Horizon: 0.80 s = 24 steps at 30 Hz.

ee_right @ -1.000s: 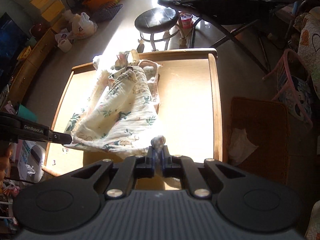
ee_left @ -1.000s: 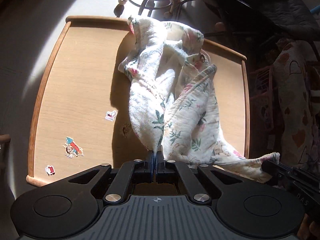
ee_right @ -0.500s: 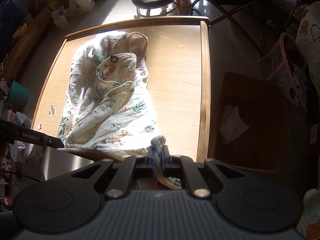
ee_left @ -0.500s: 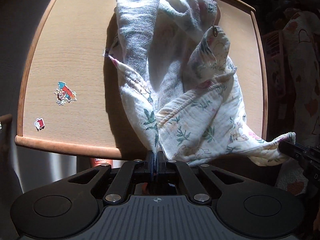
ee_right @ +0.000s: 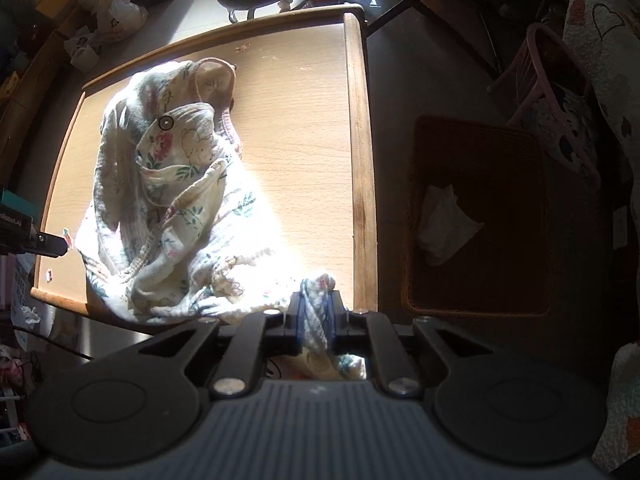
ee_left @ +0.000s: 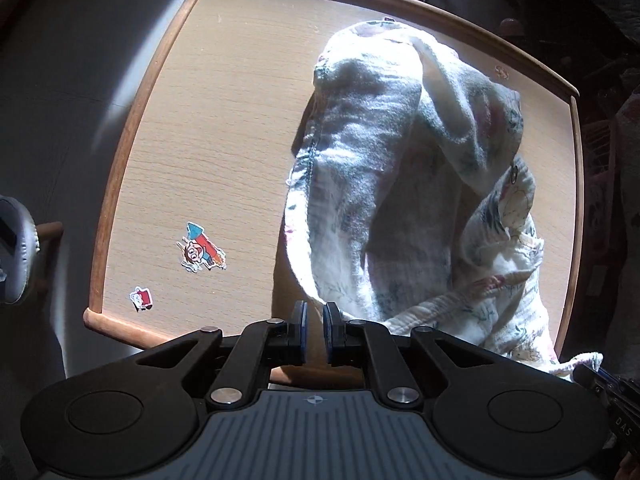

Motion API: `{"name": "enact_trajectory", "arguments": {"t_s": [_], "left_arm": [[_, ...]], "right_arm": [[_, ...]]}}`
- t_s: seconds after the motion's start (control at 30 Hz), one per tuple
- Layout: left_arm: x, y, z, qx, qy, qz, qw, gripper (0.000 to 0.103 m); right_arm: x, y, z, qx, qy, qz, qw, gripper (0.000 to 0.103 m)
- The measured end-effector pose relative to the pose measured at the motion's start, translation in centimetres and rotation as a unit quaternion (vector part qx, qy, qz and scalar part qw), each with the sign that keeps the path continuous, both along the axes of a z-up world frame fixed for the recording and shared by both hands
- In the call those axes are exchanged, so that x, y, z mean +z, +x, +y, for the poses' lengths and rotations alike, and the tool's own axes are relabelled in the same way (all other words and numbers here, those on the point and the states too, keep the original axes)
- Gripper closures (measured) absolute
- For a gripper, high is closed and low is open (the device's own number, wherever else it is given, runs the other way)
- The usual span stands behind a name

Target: Fold clothes

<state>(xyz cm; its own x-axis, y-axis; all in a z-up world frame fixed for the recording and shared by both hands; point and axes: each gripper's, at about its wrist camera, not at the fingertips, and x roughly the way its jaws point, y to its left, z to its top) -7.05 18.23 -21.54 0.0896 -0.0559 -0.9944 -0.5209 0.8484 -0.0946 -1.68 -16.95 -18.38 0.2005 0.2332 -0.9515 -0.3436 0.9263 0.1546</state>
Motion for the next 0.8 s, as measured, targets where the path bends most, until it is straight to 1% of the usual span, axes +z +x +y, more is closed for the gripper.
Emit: {"name": "enact_trajectory", "arguments": {"t_s": [0.03, 0.13, 0.17, 0.2, 0.23, 0.27, 0.3, 0.4, 0.43, 0.53, 0.57, 0.63, 0.7, 0.8], "left_arm": [[-0.2, 0.5, 0.4, 0.005, 0.004, 0.0, 1.0, 0.09], [-0.2, 1.5, 1.8, 0.024, 0.006, -0.009, 0.9997, 0.09], [0.0, 1.7, 2.3, 0.03, 0.007, -0.013, 0.9995, 0.09], [0.2, 1.8, 2.9, 0.035, 0.009, -0.016, 0.9992, 0.09], [0.2, 2.0, 3.4, 0.04, 0.01, -0.019, 0.999, 0.09], [0.2, 2.2, 4.0, 0.044, 0.008, -0.02, 0.9988, 0.09], [0.3, 2.3, 4.5, 0.046, 0.005, -0.019, 0.9987, 0.09], [-0.1, 2.9, 4.9, 0.049, -0.001, -0.018, 0.9986, 0.09], [-0.2, 2.9, 4.7, 0.049, -0.002, -0.019, 0.9986, 0.09], [-0.5, 3.0, 4.1, 0.045, -0.004, -0.018, 0.9988, 0.09], [-0.9, 3.1, 4.3, 0.046, -0.005, -0.017, 0.9988, 0.09], [-0.3, 2.9, 4.5, 0.056, -0.008, -0.016, 0.9983, 0.09], [0.2, 2.8, 4.6, 0.065, -0.011, -0.016, 0.9977, 0.09], [0.2, 2.7, 5.0, 0.075, -0.013, -0.016, 0.997, 0.09]], "right_arm": [[0.5, 0.3, -0.2, -0.008, 0.003, -0.002, 1.0, 0.092], [2.5, 1.2, -0.6, -0.028, 0.005, -0.012, 1.0, 0.085], [3.3, 1.7, -0.6, -0.032, 0.007, -0.019, 0.999, 0.08], [4.0, 2.2, -0.6, -0.035, 0.007, -0.03, 0.999, 0.072], [4.7, 2.7, -0.6, -0.036, 0.004, -0.043, 0.998, 0.067], [5.3, 3.3, -0.6, -0.037, -0.001, -0.057, 0.998, 0.059], [5.6, 4.0, -0.6, -0.035, -0.012, -0.064, 0.997, 0.054], [5.6, 6.1, -0.7, -0.047, -0.035, -0.056, 0.997, 0.053], [5.5, 7.0, -0.5, -0.052, -0.029, -0.049, 0.997, 0.053], [5.2, 10.2, 1.2, -0.063, 0.028, -0.021, 0.997, 0.053], [5.0, 11.6, 2.6, -0.059, 0.049, -0.019, 0.997, 0.053], [4.3, 14.3, 5.1, -0.049, 0.082, -0.013, 0.995, 0.053], [3.0, 16.8, 8.0, -0.034, 0.101, 0.0, 0.994, 0.053], [0.5, 19.3, 12.1, -0.018, 0.108, 0.025, 0.994, 0.053]]}}
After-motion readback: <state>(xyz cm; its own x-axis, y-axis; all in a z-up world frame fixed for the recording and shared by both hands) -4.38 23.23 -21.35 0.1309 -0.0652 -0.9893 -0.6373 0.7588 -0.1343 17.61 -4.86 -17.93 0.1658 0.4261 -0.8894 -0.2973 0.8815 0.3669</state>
